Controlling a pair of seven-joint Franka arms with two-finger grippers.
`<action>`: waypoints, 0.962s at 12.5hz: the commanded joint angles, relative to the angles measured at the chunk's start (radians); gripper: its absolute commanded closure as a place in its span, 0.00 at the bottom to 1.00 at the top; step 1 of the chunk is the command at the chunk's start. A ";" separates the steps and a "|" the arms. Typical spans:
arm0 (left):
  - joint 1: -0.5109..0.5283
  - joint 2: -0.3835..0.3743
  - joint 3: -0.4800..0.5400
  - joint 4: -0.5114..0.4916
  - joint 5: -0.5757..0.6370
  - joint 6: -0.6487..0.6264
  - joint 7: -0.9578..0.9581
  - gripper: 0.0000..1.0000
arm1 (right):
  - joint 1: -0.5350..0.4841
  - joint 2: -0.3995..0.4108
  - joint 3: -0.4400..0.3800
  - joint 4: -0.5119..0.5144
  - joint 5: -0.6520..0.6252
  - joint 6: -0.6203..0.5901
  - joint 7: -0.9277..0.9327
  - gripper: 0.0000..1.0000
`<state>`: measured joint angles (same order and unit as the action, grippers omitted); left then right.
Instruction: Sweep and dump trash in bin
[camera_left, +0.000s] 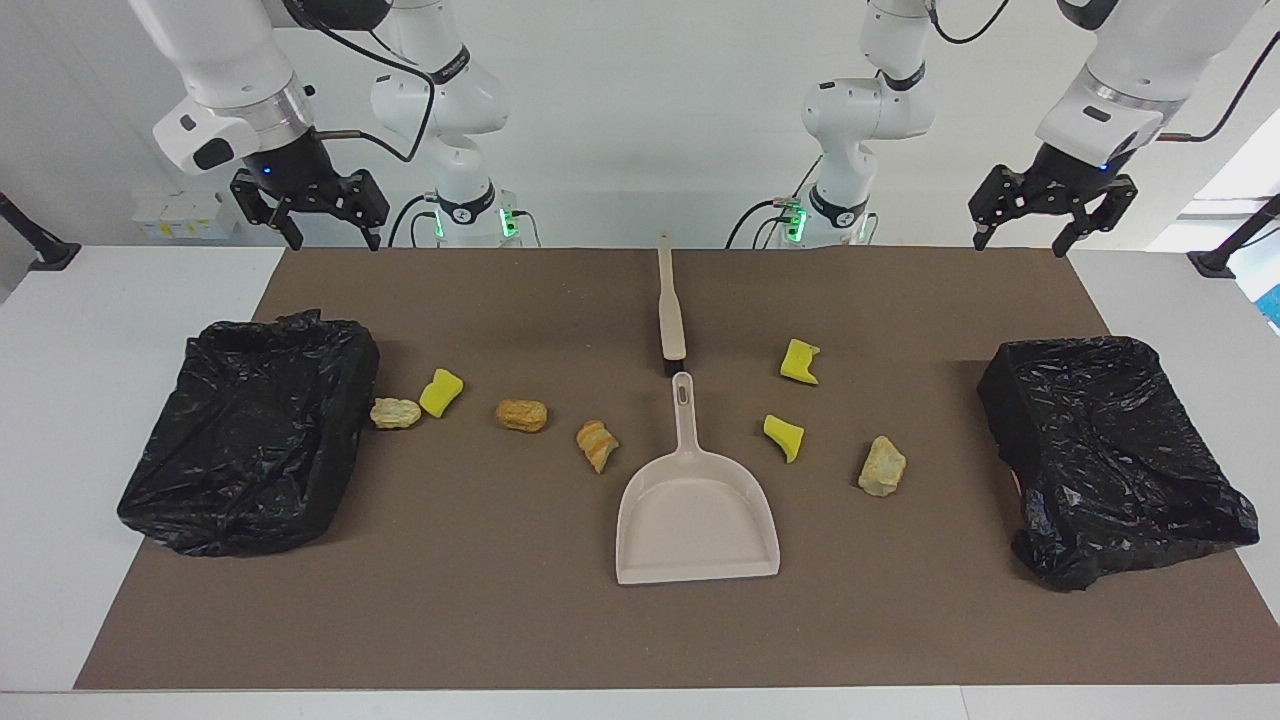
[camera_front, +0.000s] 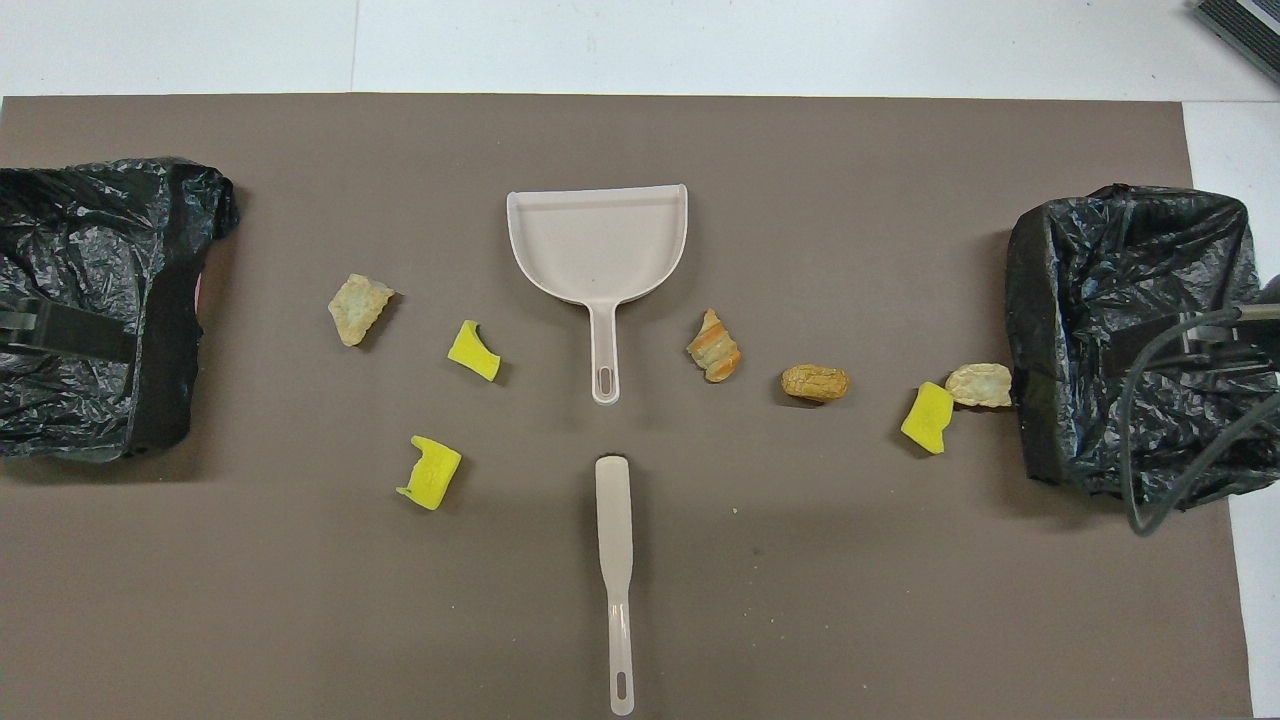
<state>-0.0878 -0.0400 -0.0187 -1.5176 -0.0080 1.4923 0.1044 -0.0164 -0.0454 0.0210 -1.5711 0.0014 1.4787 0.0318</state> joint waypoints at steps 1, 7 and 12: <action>-0.078 -0.049 0.005 -0.059 -0.001 0.000 -0.009 0.00 | 0.004 -0.021 0.002 -0.035 0.014 0.023 0.030 0.00; -0.242 -0.162 0.005 -0.267 -0.043 0.012 -0.095 0.00 | 0.023 0.056 0.008 -0.003 0.023 0.031 0.031 0.00; -0.420 -0.205 0.005 -0.472 -0.046 0.196 -0.375 0.00 | 0.097 0.225 0.019 0.117 0.019 0.051 0.043 0.00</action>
<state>-0.4398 -0.1968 -0.0304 -1.8788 -0.0441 1.6006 -0.1751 0.0508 0.0916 0.0361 -1.5427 0.0015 1.5203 0.0326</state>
